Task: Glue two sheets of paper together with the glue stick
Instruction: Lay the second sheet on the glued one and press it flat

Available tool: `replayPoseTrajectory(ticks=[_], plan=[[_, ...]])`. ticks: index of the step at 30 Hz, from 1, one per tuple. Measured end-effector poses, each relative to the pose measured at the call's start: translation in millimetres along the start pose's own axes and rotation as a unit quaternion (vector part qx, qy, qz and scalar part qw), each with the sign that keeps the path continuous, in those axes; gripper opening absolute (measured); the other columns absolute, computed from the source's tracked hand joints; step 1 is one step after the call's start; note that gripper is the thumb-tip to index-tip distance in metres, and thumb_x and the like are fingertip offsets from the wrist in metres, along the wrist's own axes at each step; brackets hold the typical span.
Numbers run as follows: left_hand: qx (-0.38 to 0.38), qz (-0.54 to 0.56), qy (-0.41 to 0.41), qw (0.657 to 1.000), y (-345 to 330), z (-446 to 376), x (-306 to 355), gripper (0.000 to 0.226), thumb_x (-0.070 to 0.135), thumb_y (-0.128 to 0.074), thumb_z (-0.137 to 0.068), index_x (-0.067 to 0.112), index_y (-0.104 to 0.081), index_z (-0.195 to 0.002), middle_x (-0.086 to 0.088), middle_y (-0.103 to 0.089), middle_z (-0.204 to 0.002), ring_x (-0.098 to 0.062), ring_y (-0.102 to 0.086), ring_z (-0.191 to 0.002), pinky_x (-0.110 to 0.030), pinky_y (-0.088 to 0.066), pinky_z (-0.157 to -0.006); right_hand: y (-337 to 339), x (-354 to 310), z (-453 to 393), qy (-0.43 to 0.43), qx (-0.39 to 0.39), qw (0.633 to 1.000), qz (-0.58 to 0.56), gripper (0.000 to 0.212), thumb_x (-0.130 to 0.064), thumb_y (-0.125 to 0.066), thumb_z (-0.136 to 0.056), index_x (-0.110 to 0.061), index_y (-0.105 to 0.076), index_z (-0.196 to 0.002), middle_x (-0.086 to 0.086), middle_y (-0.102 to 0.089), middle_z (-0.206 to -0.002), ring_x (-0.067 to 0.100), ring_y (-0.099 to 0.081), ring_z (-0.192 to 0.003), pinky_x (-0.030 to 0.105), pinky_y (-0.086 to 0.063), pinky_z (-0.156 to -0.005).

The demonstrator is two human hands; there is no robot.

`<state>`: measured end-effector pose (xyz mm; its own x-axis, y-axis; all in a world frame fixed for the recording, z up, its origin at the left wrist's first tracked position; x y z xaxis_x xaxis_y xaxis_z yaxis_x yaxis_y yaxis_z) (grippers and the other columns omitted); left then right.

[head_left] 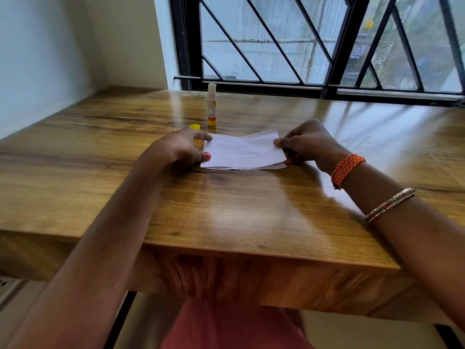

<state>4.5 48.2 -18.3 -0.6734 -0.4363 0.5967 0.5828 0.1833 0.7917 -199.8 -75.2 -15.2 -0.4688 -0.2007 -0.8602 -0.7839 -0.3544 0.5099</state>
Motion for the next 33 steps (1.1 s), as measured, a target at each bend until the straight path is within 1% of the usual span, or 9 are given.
replayPoseTrajectory(ticks=[4, 10, 14, 18, 20, 21, 24, 28, 33], plan=[[-0.027, -0.008, 0.018, 0.999, -0.1, -5.0, -0.9, 0.055, 0.018, -0.062, -0.086, 0.023, -0.043, -0.137, -0.025, -0.05, -0.134, -0.041, -0.046, -0.123, -0.04, -0.041, -0.1, -0.7, 0.1, -1.4, 0.003, -0.002, 1.0, 0.009, 0.018, -0.016, -0.072, -0.082, -0.005, -0.064, -0.071, 0.007, -0.062, -0.064, 0.012, -0.06, -0.048, 0.025, -0.055, -0.053], [-0.053, -0.077, 0.031, 0.995, 1.0, -11.4, 0.2, 0.057, 0.021, -0.057, -0.089, 0.026, -0.034, -0.141, -0.025, -0.039, -0.143, -0.043, -0.041, -0.127, -0.047, -0.038, -0.103, -2.0, 0.1, -2.5, 0.036, 0.008, 0.996, 0.078, 0.021, -0.018, -0.07, -0.084, -0.009, -0.063, -0.067, 0.005, -0.061, -0.058, 0.004, -0.056, -0.037, 0.018, -0.046, -0.039], [-0.069, -0.128, 0.031, 0.989, 1.9, -11.6, 2.0, 0.06, 0.029, -0.054, -0.09, 0.032, -0.027, -0.144, -0.017, -0.04, -0.144, -0.039, -0.044, -0.125, -0.04, -0.045, -0.092, -3.5, -2.7, -2.3, 0.113, 0.056, 0.974, 0.188, 0.024, -0.023, -0.071, -0.083, -0.015, -0.063, -0.062, -0.001, -0.059, -0.06, 0.008, -0.054, -0.056, 0.021, -0.045, -0.052], [-0.1, -0.147, 0.034, 0.984, 2.7, -7.9, 4.3, 0.064, 0.029, -0.054, -0.089, 0.033, -0.022, -0.145, -0.021, -0.038, -0.143, -0.044, -0.042, -0.125, -0.047, -0.049, -0.088, -5.8, -1.5, -1.3, 0.151, 0.086, 0.961, 0.216, 0.017, -0.022, -0.071, -0.084, -0.006, -0.071, -0.08, 0.004, -0.06, -0.07, 0.015, -0.055, -0.066, 0.02, -0.039, -0.057], [-0.108, -0.151, 0.029, 0.982, 4.1, -8.2, 3.3, 0.066, 0.031, -0.056, -0.088, 0.034, -0.022, -0.145, -0.022, -0.037, -0.143, -0.041, -0.049, -0.116, -0.036, -0.05, -0.063, -6.2, 0.1, -1.4, 0.155, 0.091, 0.956, 0.23, 0.02, -0.023, -0.071, -0.084, -0.003, -0.071, -0.087, 0.01, -0.065, -0.083, 0.021, -0.059, -0.078, 0.026, -0.043, -0.065], [-0.11, -0.152, 0.024, 0.982, 5.0, -8.4, 2.4, 0.066, 0.033, -0.057, -0.087, 0.034, -0.023, -0.144, -0.023, -0.037, -0.143, -0.037, -0.053, -0.108, -0.031, -0.044, -0.055, -6.4, 0.4, -1.3, 0.155, 0.09, 0.955, 0.236, 0.021, -0.024, -0.07, -0.084, -0.003, -0.071, -0.089, 0.012, -0.067, -0.088, 0.022, -0.06, -0.083, 0.028, -0.045, -0.067], [-0.106, -0.154, 0.013, 0.982, 7.3, -9.3, -0.2, 0.067, 0.037, -0.058, -0.086, 0.035, -0.025, -0.144, -0.021, -0.038, -0.142, -0.033, -0.054, -0.106, -0.027, -0.039, -0.055, -6.7, 1.3, -2.5, 0.149, 0.089, 0.954, 0.244, 0.024, -0.025, -0.071, -0.084, -0.003, -0.07, -0.092, 0.013, -0.067, -0.095, 0.022, -0.058, -0.085, 0.03, -0.045, -0.069], [-0.104, -0.138, 0.001, 0.985, 9.2, -9.8, -2.1, 0.068, 0.037, -0.06, -0.084, 0.035, -0.026, -0.143, -0.021, -0.045, -0.135, -0.015, -0.049, -0.064, -0.025, -0.037, -0.049, -6.8, 1.3, -3.1, 0.117, 0.088, 0.954, 0.261, 0.034, -0.029, -0.073, -0.081, -0.009, -0.059, -0.104, 0.008, -0.057, -0.097, 0.023, -0.052, -0.087, 0.031, -0.041, -0.07], [-0.104, -0.163, 0.003, 0.981, 10.5, -11.8, -3.9, 0.068, 0.042, -0.059, -0.083, 0.037, -0.027, -0.143, -0.018, -0.042, -0.138, -0.015, -0.049, -0.069, -0.025, -0.038, -0.051, -15.3, -14.9, -1.2, 0.168, 0.068, 0.941, 0.287, 0.057, -0.047, -0.072, -0.077, -0.011, -0.049, -0.116, 0.011, -0.058, -0.113, 0.03, -0.052, -0.109, 0.036, -0.039, -0.084]])
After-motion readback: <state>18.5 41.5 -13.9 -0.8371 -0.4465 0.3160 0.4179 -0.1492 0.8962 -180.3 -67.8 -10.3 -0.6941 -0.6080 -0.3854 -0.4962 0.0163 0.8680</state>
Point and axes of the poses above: each hand's wrist, its own z-axis away from the middle knuckle, its own y-axis out of the back of the hand, x = y × z, the point moved 3 cm from there along -z, towards the middle knuckle
